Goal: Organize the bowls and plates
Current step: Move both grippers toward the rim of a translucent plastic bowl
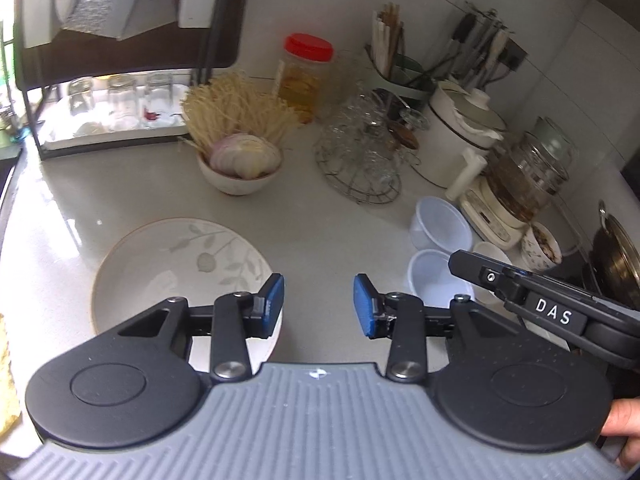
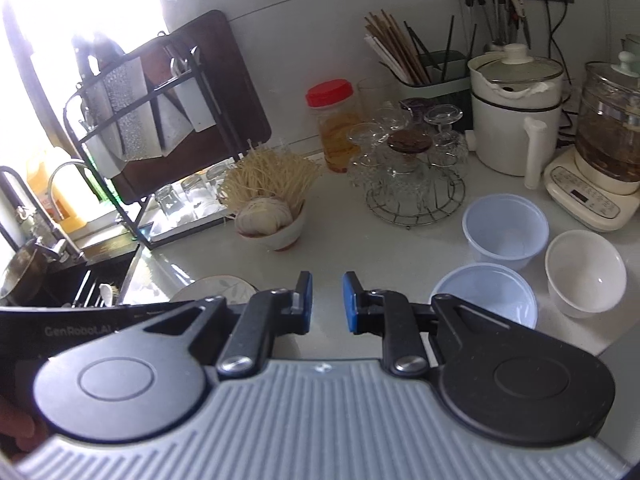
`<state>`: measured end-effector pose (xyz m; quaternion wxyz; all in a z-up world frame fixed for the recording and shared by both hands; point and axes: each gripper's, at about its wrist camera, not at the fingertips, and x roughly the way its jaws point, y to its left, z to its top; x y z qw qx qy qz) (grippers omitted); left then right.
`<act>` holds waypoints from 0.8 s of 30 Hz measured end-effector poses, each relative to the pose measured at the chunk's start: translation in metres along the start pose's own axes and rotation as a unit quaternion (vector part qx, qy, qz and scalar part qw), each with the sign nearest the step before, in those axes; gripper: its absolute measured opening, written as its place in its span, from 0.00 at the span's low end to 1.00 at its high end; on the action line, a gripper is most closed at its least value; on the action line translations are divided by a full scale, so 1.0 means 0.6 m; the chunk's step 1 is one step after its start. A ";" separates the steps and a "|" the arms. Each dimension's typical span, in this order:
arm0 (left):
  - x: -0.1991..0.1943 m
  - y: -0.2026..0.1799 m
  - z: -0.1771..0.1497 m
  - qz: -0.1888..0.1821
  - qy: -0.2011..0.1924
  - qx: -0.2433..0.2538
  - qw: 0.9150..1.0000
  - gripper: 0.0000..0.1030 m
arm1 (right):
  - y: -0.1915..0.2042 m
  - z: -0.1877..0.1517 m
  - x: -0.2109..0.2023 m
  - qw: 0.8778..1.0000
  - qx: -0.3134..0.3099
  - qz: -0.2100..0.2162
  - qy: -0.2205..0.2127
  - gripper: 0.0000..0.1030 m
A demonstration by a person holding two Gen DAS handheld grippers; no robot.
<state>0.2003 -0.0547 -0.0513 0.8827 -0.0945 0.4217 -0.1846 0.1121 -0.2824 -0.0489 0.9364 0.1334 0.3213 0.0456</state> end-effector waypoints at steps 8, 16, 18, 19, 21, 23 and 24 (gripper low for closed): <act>0.020 0.012 0.020 -0.038 0.011 0.038 0.999 0.45 | -0.001 -0.022 0.004 0.997 0.048 -0.055 0.001 0.20; 0.098 0.015 0.031 -0.076 0.049 0.067 0.994 0.46 | -0.020 -0.053 0.010 0.986 0.103 -0.128 -0.019 0.20; 0.116 0.007 0.034 -0.089 0.057 0.072 0.992 0.47 | -0.032 -0.060 0.006 0.982 0.116 -0.147 -0.022 0.20; 0.126 0.002 0.035 -0.093 0.060 0.077 0.991 0.49 | -0.040 -0.063 0.004 0.980 0.123 -0.154 -0.022 0.20; 0.145 -0.009 0.038 -0.102 0.067 0.081 0.989 0.51 | -0.057 -0.068 0.002 0.976 0.137 -0.170 -0.023 0.20; 0.166 -0.023 0.038 -0.115 0.074 0.081 0.987 0.51 | -0.078 -0.072 0.000 0.971 0.147 -0.187 -0.028 0.20; 0.178 -0.032 0.038 -0.119 0.076 0.085 0.986 0.52 | -0.089 -0.073 -0.002 0.968 0.153 -0.195 -0.031 0.20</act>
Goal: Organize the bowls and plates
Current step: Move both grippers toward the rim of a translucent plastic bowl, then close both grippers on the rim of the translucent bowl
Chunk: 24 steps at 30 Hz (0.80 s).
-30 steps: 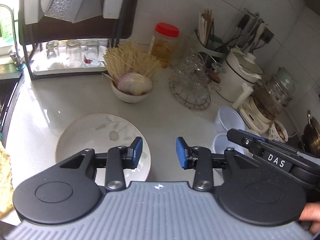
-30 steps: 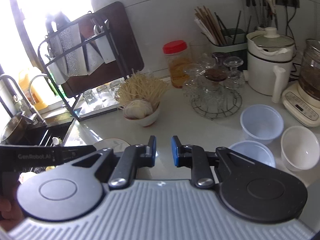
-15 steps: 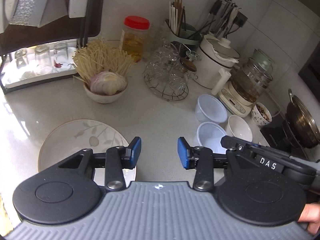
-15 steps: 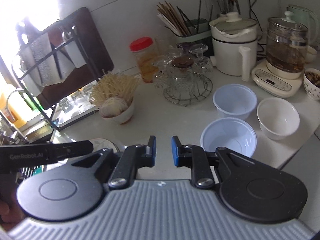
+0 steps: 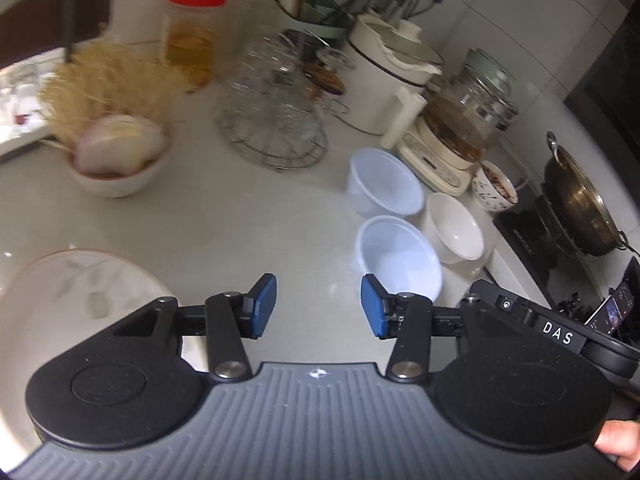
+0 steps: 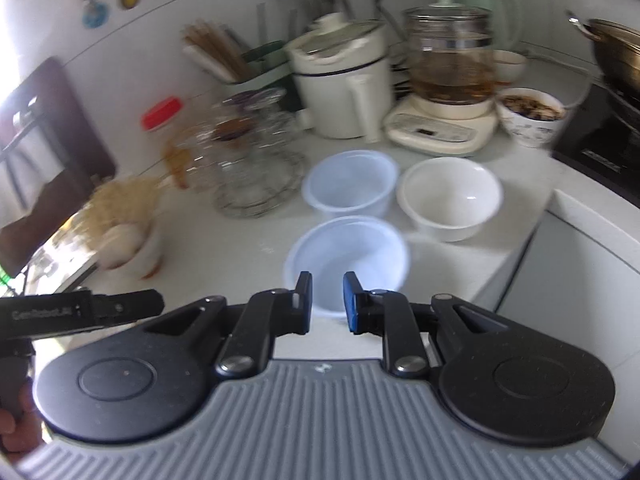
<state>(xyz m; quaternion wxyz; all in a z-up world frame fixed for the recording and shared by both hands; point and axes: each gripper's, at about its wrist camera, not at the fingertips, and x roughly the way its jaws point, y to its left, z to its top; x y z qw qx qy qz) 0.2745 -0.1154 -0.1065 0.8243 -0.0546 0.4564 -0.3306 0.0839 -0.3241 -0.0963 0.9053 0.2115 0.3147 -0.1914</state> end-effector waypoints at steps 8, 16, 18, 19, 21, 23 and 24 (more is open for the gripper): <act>0.105 -0.034 0.009 -0.021 0.028 -0.017 0.999 0.52 | -0.076 0.012 0.056 0.999 0.046 0.001 0.002 0.54; 0.178 -0.050 0.015 -0.015 0.052 -0.029 0.998 0.52 | -0.122 0.012 0.131 0.998 0.060 0.020 0.026 0.54; 0.191 -0.055 0.016 -0.016 0.056 -0.028 0.998 0.52 | -0.130 0.013 0.144 0.997 0.068 0.023 0.032 0.53; 0.196 -0.056 0.016 -0.014 0.056 -0.027 0.998 0.52 | -0.134 0.013 0.150 0.996 0.072 0.025 0.035 0.53; 0.207 -0.059 0.015 -0.013 0.057 -0.029 0.998 0.52 | -0.141 0.012 0.161 0.996 0.075 0.028 0.040 0.53; 0.220 -0.062 0.013 -0.015 0.058 -0.034 0.998 0.52 | -0.146 0.011 0.167 0.996 0.076 0.033 0.043 0.48; 0.226 -0.063 0.013 -0.015 0.058 -0.036 0.998 0.52 | -0.149 0.010 0.171 0.995 0.079 0.035 0.046 0.47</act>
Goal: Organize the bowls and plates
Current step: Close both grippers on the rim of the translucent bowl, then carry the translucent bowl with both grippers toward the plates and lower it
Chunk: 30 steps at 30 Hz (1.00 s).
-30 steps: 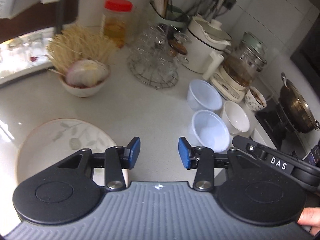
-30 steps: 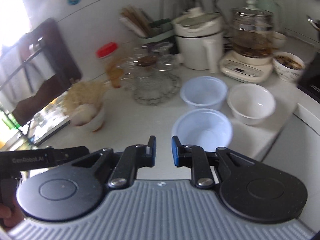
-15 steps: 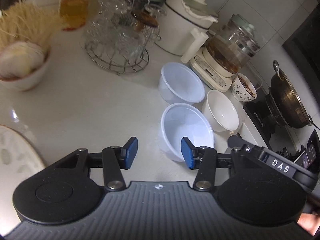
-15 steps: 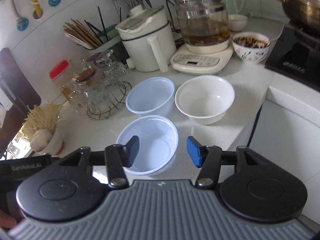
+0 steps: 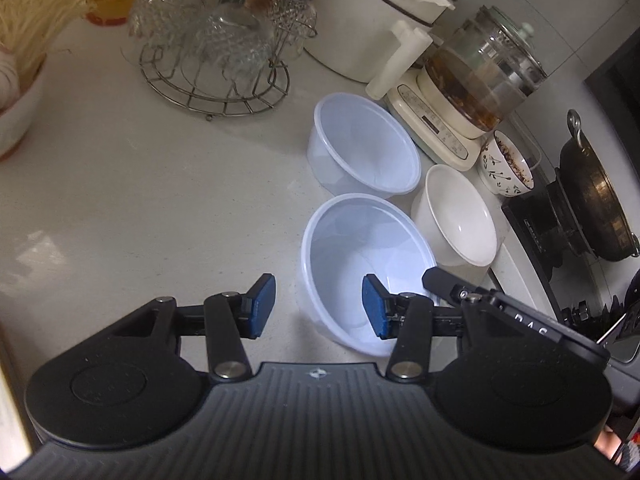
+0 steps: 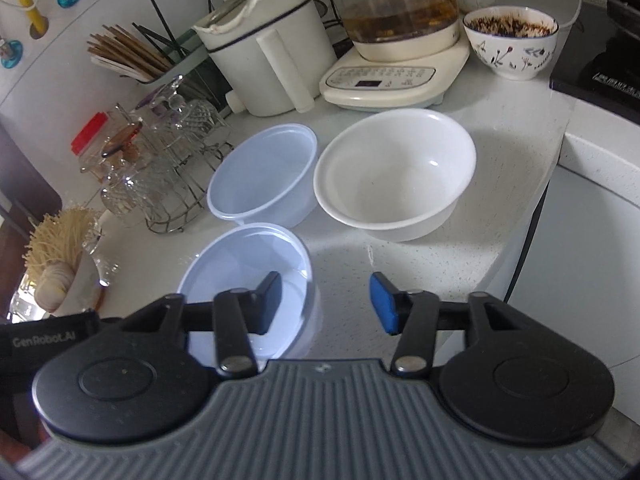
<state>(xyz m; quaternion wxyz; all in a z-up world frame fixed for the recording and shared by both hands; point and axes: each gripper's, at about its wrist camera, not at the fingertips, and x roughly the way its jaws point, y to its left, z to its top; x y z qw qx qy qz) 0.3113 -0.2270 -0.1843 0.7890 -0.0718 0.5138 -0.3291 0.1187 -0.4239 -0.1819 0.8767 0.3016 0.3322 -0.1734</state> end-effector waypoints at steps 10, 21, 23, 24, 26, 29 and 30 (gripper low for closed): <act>0.031 -0.011 0.001 0.002 -0.001 -0.007 1.000 0.48 | -0.013 -0.001 0.023 1.000 -0.008 0.018 0.017 0.26; 0.039 0.007 -0.002 0.008 -0.002 -0.031 0.999 0.28 | -0.014 0.014 0.036 0.999 -0.025 0.031 0.018 0.14; 0.039 0.008 -0.002 0.006 -0.003 -0.032 0.999 0.19 | -0.015 0.014 0.040 0.999 -0.022 0.041 0.028 0.11; 0.039 0.008 -0.002 0.006 -0.004 -0.032 0.999 0.17 | -0.014 0.013 0.041 0.998 -0.021 0.045 0.032 0.10; 0.037 0.006 -0.001 0.002 -0.006 -0.032 0.999 0.10 | -0.007 0.012 0.041 0.998 -0.031 0.047 0.035 0.09; 0.027 0.006 0.000 0.009 -0.010 -0.027 1.000 0.09 | 0.004 0.011 0.037 0.997 -0.043 0.049 0.035 0.09; 0.020 0.008 0.000 0.011 -0.012 -0.030 0.999 0.09 | 0.007 0.012 0.036 0.997 -0.042 0.054 0.039 0.09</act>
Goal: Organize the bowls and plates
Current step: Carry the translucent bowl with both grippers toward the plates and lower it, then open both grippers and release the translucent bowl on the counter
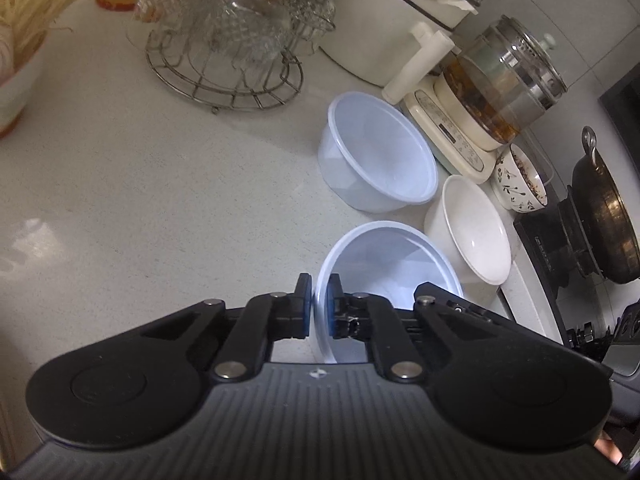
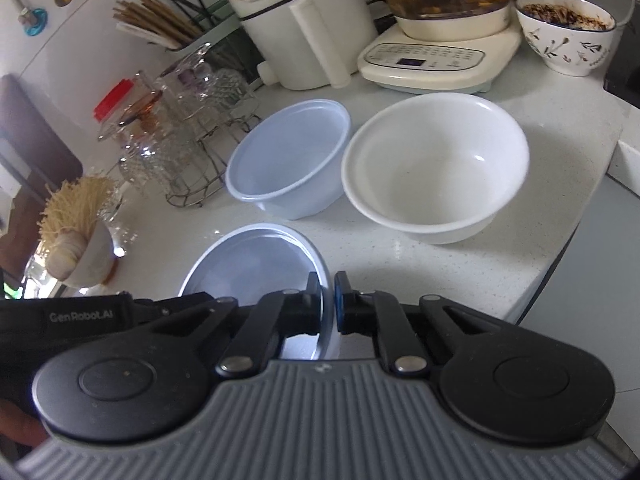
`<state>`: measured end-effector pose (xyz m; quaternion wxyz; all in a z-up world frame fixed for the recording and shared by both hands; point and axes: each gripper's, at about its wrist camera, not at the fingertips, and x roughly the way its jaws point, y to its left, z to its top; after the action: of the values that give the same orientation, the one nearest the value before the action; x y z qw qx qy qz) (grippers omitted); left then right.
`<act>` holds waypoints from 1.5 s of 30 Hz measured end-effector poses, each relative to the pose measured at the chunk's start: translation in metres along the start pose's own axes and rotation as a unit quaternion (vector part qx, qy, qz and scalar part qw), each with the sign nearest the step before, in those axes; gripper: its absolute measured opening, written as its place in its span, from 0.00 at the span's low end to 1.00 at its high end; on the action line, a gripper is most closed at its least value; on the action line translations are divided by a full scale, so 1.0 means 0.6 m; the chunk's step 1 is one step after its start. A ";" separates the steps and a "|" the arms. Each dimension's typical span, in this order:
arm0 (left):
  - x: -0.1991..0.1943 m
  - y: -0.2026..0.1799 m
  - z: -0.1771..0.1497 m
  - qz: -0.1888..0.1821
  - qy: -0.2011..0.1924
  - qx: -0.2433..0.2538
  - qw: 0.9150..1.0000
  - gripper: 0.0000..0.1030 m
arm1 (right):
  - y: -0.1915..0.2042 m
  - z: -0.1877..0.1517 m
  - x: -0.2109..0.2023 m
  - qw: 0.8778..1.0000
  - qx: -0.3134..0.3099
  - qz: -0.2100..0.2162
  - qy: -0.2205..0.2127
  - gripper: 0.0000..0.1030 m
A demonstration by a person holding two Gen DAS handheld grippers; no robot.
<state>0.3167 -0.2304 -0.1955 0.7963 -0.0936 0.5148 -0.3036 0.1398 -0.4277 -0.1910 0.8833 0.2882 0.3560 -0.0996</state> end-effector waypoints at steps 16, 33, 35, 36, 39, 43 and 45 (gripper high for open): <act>-0.107 0.080 -0.023 0.050 -0.017 -0.047 0.997 0.09 | 0.105 -0.006 0.030 0.996 -0.049 0.056 0.053 0.09; -0.116 0.117 -0.026 0.069 -0.011 -0.039 0.997 0.16 | 0.139 -0.030 0.064 0.994 -0.048 0.055 0.076 0.12; -0.117 0.115 -0.024 0.066 -0.010 -0.035 0.997 0.22 | 0.140 -0.027 0.062 0.995 -0.046 0.050 0.073 0.12; -0.118 0.113 -0.023 0.067 -0.011 -0.033 0.997 0.25 | 0.140 -0.025 0.061 0.995 -0.044 0.046 0.073 0.12; -0.131 0.100 -0.016 0.089 -0.021 -0.002 0.996 0.41 | 0.141 -0.020 0.060 0.995 -0.045 0.036 0.076 0.15; -0.146 0.100 -0.011 0.096 -0.028 0.010 0.995 0.45 | 0.140 -0.018 0.049 0.997 -0.041 0.023 0.054 0.44; -0.153 0.095 -0.011 0.105 -0.028 0.026 0.994 0.45 | 0.139 -0.015 0.042 0.998 -0.040 0.023 0.042 0.44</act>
<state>0.3070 -0.1304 -0.1545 0.8398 -0.0265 0.4916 -0.2289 0.1847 -0.3539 -0.1767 0.8804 0.2646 0.3898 -0.0532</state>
